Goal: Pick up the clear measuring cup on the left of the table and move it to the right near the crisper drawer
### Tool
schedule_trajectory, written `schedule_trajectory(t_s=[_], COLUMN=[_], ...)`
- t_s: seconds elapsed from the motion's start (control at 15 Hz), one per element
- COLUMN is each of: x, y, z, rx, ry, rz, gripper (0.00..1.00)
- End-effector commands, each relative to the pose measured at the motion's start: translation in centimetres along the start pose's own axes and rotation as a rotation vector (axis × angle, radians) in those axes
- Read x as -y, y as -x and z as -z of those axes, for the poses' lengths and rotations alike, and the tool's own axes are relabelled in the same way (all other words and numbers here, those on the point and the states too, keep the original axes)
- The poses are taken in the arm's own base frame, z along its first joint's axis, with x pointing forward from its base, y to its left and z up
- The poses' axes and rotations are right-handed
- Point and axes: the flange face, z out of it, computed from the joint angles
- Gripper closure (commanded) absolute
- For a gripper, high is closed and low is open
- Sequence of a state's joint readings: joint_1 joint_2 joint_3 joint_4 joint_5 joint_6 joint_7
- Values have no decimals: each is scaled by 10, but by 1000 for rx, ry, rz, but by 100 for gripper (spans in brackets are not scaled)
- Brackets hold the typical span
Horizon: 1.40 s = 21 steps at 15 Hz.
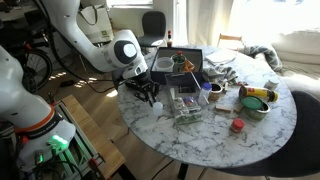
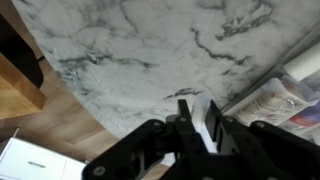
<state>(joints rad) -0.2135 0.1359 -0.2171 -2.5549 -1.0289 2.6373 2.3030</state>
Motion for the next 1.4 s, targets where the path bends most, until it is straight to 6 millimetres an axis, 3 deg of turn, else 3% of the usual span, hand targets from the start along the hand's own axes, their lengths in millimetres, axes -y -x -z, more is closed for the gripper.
schedule_trajectory(t_s=[0.0,0.4,0.47,0.73,1.0,1.33], x=[18,42,45,56,66,65], y=[0,9,11,19,27,47], z=[-28,-48,-49,-36,7,56], rx=[-43,-64,-62,-35,78,207], ry=[-15,-24,-23,-37,-110,-191], rz=[12,40,44,62,126,346], gripper=[95,95,59,31,3,0])
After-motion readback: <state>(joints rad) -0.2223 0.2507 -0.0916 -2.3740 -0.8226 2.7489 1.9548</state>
